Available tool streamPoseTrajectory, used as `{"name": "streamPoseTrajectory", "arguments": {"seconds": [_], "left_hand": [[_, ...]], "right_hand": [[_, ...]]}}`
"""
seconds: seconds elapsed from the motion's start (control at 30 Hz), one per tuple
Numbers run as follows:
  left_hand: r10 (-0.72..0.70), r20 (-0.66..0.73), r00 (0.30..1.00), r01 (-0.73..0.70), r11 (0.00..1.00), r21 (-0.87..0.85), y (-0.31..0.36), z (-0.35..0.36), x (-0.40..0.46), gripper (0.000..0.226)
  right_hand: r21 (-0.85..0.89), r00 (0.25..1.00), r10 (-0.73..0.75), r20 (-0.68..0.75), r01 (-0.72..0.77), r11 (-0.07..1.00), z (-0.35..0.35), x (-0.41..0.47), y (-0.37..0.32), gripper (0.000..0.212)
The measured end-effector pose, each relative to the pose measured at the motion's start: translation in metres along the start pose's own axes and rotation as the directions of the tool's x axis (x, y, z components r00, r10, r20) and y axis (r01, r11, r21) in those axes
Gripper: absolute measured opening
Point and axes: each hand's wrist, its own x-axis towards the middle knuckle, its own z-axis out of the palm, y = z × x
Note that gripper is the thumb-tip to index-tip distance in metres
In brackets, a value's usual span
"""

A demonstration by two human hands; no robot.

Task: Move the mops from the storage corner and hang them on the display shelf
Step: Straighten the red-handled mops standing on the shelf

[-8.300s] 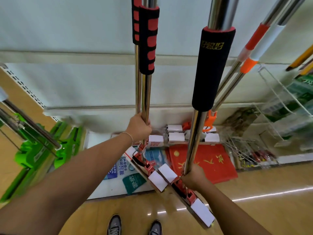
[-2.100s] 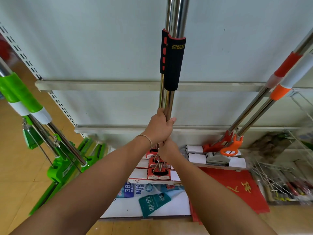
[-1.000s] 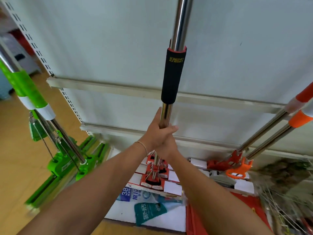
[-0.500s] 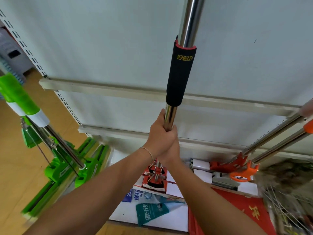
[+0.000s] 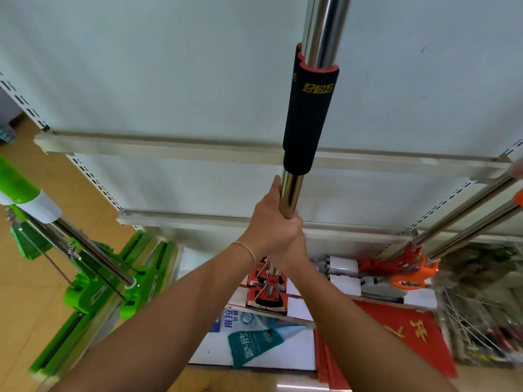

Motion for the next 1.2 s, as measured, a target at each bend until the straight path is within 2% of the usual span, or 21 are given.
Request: {"name": "streamPoseTrajectory", "arguments": {"seconds": [0.07,0.13,0.17,0.27,0.3,0.33,0.43,0.53,0.57,0.63,0.73,0.8,1.07,1.2], "left_hand": [[0.048,0.018,0.999,-0.048,0.999,0.003,0.004,-0.005,-0.003,0.044],[0.076,0.064,0.995,-0.074,0.997,-0.030,0.006,-0.007,-0.007,0.045],[0.072,0.097,0.993,-0.067,0.996,-0.056,0.005,-0.008,-0.009,0.051],[0.004,0.190,0.982,0.004,0.999,-0.040,-0.004,-0.010,-0.012,0.088],[-0.014,0.215,0.977,0.019,1.000,-0.020,-0.007,-0.011,-0.014,0.096],[-0.025,0.241,0.970,0.026,1.000,-0.002,-0.010,-0.012,-0.018,0.101],[-0.054,0.283,0.958,0.052,0.999,0.018,-0.015,-0.012,-0.027,0.108],[-0.087,0.284,0.955,0.081,0.996,0.030,-0.016,-0.011,-0.032,0.109],[-0.096,0.282,0.955,0.089,0.995,0.035,-0.015,-0.011,-0.033,0.109],[-0.110,0.283,0.953,0.099,0.994,0.051,-0.016,-0.011,-0.035,0.107],[-0.136,0.310,0.941,0.117,0.990,0.079,-0.020,-0.013,-0.040,0.101],[-0.145,0.335,0.931,0.119,0.988,0.095,-0.025,-0.014,-0.043,0.100],[-0.135,0.344,0.929,0.125,0.991,0.051,-0.019,-0.029,-0.050,0.093],[-0.098,0.321,0.942,0.088,0.995,0.045,-0.014,-0.037,-0.060,0.087]], "right_hand": [[-0.087,0.994,-0.095,0.051,0.099,0.991,-0.003,-0.005,-0.004,0.030],[-0.153,0.983,-0.156,0.093,0.169,0.974,-0.009,-0.008,-0.001,0.039],[-0.198,0.976,-0.193,0.096,0.209,0.958,-0.011,-0.012,-0.002,0.043],[-0.142,0.982,-0.131,0.138,0.150,0.978,-0.020,-0.019,-0.005,0.052],[-0.189,0.983,-0.114,0.145,0.141,0.972,-0.023,-0.022,-0.005,0.057],[-0.207,0.985,-0.086,0.153,0.117,0.971,-0.026,-0.026,-0.005,0.064],[-0.384,0.963,-0.092,0.255,0.188,0.904,-0.035,-0.037,-0.004,0.093],[-0.417,0.983,-0.123,0.133,0.168,0.893,-0.036,-0.047,-0.005,0.084],[-0.511,0.980,-0.176,0.093,0.199,0.836,-0.035,-0.051,-0.006,0.081],[-0.563,0.978,-0.185,0.095,0.206,0.800,-0.036,-0.054,-0.005,0.083],[-0.517,0.986,-0.016,0.164,0.100,0.850,-0.035,-0.058,-0.003,0.097],[-0.492,0.985,0.030,0.168,0.058,0.869,-0.034,-0.061,-0.003,0.098],[-0.685,0.994,-0.017,0.107,0.086,0.723,-0.026,-0.075,-0.015,0.098],[-0.713,0.996,-0.018,0.085,0.074,0.697,-0.026,-0.087,-0.019,0.096]]}}
